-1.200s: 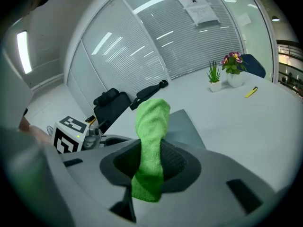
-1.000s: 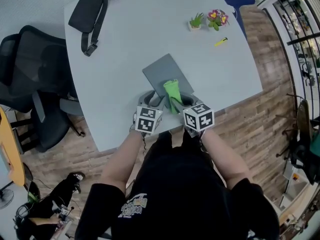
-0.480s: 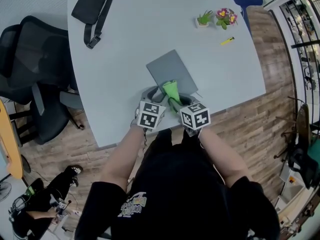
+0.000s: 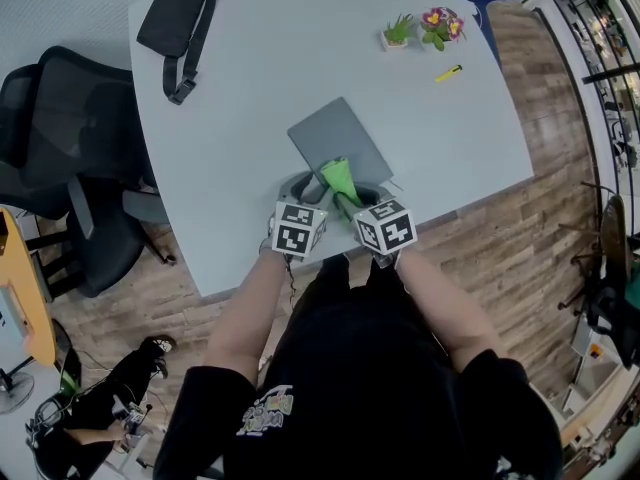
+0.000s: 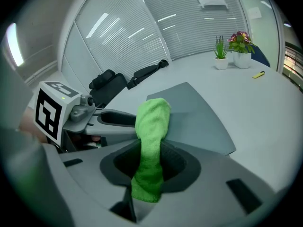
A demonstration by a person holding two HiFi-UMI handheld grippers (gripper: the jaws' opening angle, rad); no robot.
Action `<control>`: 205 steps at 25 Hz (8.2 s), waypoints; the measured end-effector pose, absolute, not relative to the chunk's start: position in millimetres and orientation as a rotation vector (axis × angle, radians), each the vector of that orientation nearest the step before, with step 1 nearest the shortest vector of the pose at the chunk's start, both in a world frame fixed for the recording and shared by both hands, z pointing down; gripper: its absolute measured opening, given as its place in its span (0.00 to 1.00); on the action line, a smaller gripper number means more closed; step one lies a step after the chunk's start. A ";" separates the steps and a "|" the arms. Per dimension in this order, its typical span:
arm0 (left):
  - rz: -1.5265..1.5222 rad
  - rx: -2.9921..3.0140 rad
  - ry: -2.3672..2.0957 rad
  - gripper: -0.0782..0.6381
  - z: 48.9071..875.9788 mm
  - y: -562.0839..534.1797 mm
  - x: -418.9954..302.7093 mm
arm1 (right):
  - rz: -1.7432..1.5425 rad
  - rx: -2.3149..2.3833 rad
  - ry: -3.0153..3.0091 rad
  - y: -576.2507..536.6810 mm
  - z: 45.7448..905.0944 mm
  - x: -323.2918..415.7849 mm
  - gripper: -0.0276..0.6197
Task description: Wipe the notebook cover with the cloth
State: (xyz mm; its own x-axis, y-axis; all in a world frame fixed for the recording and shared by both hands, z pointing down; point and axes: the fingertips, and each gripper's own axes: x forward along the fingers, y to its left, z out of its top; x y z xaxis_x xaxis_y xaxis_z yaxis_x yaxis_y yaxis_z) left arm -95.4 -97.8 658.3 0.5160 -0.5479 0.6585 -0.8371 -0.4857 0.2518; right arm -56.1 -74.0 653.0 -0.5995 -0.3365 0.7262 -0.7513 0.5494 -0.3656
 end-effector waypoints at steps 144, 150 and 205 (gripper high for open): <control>0.664 2.128 -1.097 0.39 663.0 -100.9 -94.6 | 0.449 0.275 -2.177 -157.6 647.9 -117.9 0.21; 0.664 2.119 -1.099 0.39 663.7 -100.0 -97.1 | 0.388 0.218 -2.146 -153.5 655.5 -129.1 0.22; 0.650 2.095 -1.098 0.39 664.8 -101.4 -99.9 | 0.541 0.654 -2.169 -224.8 634.0 -50.3 0.21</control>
State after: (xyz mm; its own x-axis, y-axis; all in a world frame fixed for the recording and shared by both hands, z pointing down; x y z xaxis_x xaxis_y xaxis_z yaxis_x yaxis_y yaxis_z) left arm -99.9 -101.4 664.8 0.5203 -0.5091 0.6856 -0.8459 -0.4172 0.3322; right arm -50.3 -224.8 634.0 -0.5545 -0.2729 0.7862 -0.6102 0.7757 -0.1611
